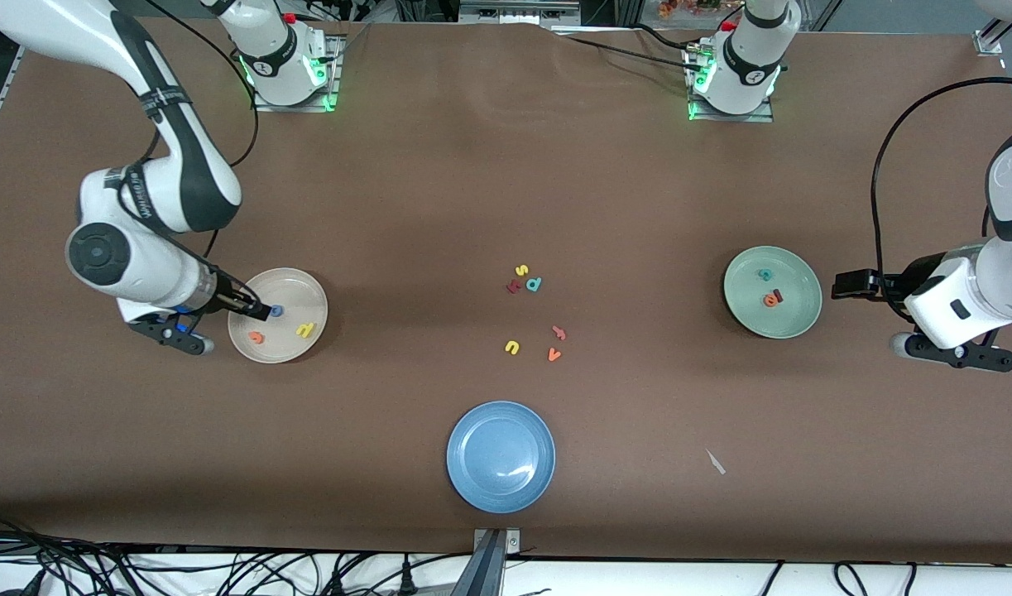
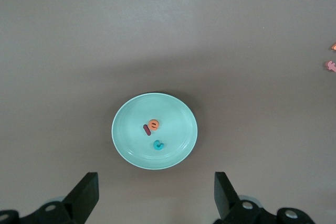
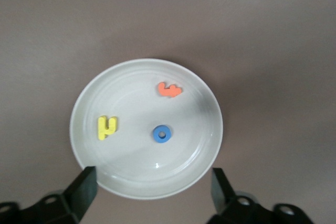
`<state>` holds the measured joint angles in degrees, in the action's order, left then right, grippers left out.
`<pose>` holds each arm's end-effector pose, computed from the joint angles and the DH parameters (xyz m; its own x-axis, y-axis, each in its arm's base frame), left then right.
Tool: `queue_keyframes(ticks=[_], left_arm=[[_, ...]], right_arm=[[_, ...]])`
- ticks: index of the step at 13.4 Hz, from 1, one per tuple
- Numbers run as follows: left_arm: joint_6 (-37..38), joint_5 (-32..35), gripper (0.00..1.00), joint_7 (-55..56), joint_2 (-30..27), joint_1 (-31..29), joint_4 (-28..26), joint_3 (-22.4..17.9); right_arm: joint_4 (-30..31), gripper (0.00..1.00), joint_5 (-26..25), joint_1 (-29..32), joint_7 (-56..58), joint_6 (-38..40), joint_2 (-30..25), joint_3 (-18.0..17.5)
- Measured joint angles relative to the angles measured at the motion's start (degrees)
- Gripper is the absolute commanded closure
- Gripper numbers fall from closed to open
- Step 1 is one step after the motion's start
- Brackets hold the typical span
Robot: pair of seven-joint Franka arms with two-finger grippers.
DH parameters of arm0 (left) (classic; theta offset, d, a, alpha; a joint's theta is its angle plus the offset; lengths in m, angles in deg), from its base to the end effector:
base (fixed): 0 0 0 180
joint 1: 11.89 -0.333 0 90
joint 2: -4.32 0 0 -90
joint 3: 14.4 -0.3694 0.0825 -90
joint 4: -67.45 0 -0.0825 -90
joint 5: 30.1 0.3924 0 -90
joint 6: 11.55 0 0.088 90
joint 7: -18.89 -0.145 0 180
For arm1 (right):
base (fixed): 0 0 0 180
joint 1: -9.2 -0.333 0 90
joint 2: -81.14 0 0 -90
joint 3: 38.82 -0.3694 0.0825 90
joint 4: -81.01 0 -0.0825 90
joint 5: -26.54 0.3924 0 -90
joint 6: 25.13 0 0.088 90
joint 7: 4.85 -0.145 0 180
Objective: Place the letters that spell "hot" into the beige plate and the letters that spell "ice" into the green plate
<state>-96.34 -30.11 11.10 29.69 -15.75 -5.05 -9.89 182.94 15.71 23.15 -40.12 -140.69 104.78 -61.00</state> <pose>0.6855 0.0030 0.4990 0.9648 -0.1466 -0.2183 -0.1358 -0.9887 0.0641 0.6512 0.0564 0.3357 0.9149 -0.3884 -0.1104 -0.3807 -0.9208 0.0846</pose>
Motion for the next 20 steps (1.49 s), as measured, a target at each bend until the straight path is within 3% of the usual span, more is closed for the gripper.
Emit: queue_keyframes(ticks=[5, 7, 9, 11, 13, 20], left_arm=[[0.01, 0.36, 0.03, -0.18, 0.00, 0.00, -0.12, 0.00], [0.01, 0.37, 0.03, -0.19, -0.01, 0.00, -0.26, 0.00], [0.01, 0.37, 0.03, -0.19, -0.01, -0.01, -0.40, -0.01], [0.01, 0.37, 0.03, -0.20, -0.02, -0.01, -0.51, -0.01], [0.01, 0.37, 0.03, -0.22, -0.02, -0.01, -0.56, 0.00], [0.01, 0.37, 0.03, -0.27, -0.02, -0.01, -0.78, -0.01]], right_arm=[[-14.35, 0.01, 2.47, -0.04, 5.79, 10.52, -1.47, 0.61], [-16.81, 0.01, 5.66, -0.19, 11.86, 14.02, -4.65, 3.09], [-17.36, 0.01, 10.74, -2.04, 18.77, 18.15, -9.44, 9.52], [-17.35, 0.01, 13.11, -6.91, 23.77, 22.81, -13.56, 18.47], [-17.27, 0.01, 13.56, -9.67, 25.17, 25.35, -15.42, 23.24], [-17.35, 0.00, 13.57, -11.17, 25.19, 27.26, -15.31, 23.60]])
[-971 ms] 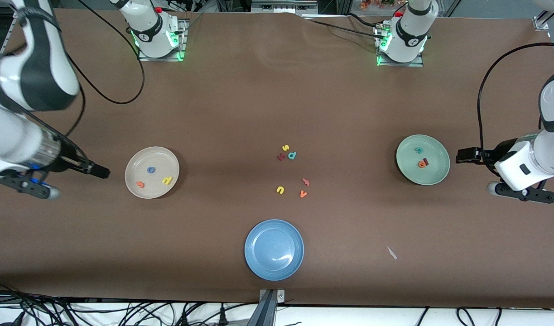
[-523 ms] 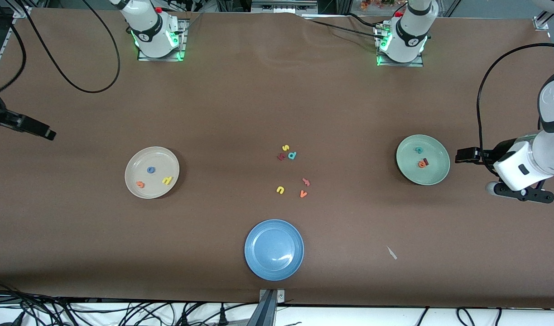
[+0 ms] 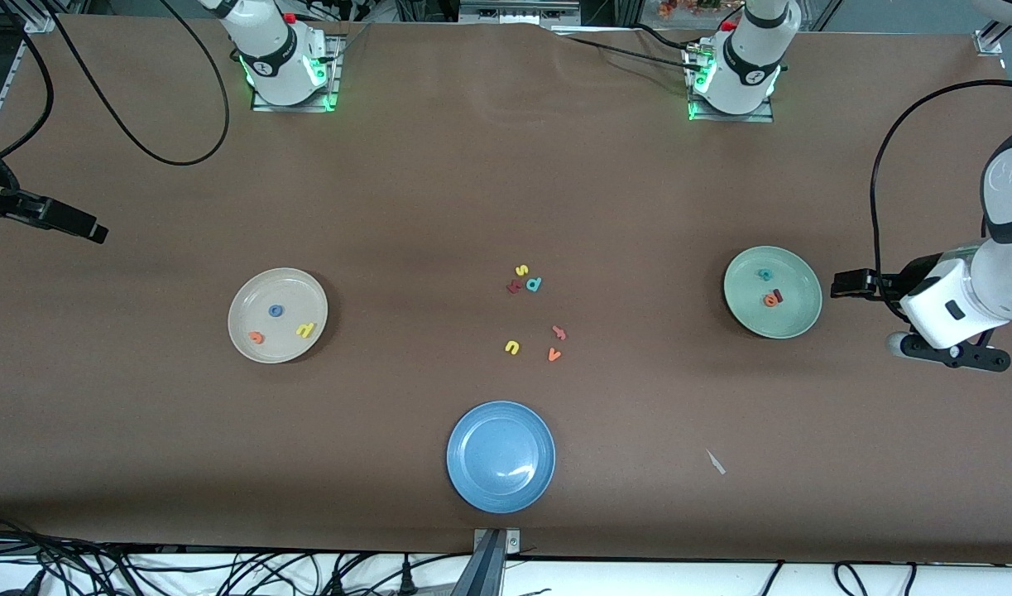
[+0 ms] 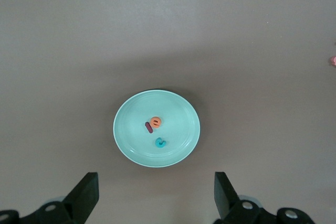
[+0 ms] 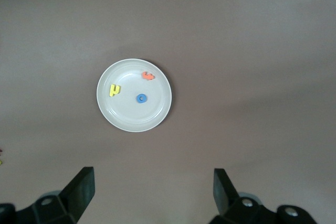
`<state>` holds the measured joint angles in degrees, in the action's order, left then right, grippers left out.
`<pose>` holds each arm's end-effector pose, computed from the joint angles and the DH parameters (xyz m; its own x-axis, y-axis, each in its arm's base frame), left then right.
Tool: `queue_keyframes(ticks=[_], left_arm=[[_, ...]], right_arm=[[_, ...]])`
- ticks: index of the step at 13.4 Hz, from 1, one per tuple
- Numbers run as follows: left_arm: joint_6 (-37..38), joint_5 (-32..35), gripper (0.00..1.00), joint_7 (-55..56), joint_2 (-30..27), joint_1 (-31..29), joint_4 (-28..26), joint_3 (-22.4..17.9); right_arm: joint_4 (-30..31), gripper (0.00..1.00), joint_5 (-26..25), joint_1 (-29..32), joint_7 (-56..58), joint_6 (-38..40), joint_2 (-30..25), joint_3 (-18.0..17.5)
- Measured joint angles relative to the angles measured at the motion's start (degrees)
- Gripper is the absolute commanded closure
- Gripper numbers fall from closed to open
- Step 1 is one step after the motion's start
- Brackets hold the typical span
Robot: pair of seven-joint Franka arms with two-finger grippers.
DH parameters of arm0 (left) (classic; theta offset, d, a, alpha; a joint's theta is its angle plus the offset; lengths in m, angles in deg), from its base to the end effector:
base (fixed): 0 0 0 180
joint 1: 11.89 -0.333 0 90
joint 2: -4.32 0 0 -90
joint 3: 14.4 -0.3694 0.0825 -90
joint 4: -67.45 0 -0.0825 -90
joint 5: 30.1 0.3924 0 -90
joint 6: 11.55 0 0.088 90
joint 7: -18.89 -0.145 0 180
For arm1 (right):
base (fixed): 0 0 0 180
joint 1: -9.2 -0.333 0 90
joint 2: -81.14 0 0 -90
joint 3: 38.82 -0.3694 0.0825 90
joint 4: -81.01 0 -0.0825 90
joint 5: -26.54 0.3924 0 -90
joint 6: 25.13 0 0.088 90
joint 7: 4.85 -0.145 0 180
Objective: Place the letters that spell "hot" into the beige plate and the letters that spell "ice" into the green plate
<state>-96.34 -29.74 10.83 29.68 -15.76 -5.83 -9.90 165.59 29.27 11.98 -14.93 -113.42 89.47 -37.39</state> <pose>0.6837 0.0040 0.4929 0.9610 -0.1508 -0.2319 -0.1405 -0.9882 0.0605 0.6062 -0.0365 0.5976 0.9656 -0.2450 -0.0869 -0.2483 -0.9682 -0.0292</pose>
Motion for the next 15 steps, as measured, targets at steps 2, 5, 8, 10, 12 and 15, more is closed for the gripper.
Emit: queue_keyframes(ticks=[2, 5, 8, 10, 12, 15], left_arm=[[0.00, 0.00, 0.03, 0.00, 0.00, 0.00, -0.07, 0.00], [0.00, 0.00, 0.03, 0.00, 0.00, 0.00, -0.08, 0.00], [0.00, 0.00, 0.03, -0.01, 0.00, 0.00, -0.14, 0.00], [0.00, 0.00, 0.03, -0.01, 0.00, 0.00, -0.15, 0.00], [-0.01, 0.00, 0.03, -0.01, 0.00, 0.00, -0.17, 0.00], [-0.03, 0.00, 0.03, -0.01, 0.00, 0.00, -0.17, 0.00]], right_arm=[[0.00, 0.00, 0.00, 0.00, 0.00, 0.05, 0.01, 0.12], [0.00, 0.00, 0.00, -0.10, 0.00, 0.06, 0.26, 0.12], [0.01, 0.00, 0.00, -0.83, 0.04, 0.05, 0.96, 0.09], [0.01, 0.00, 0.00, -1.41, 0.04, 0.01, 1.36, 0.08], [0.01, 0.01, 0.00, -1.94, 0.05, 0.00, 1.83, 0.05], [0.01, 0.00, 0.00, -2.20, 0.06, 0.00, 2.09, 0.06]])
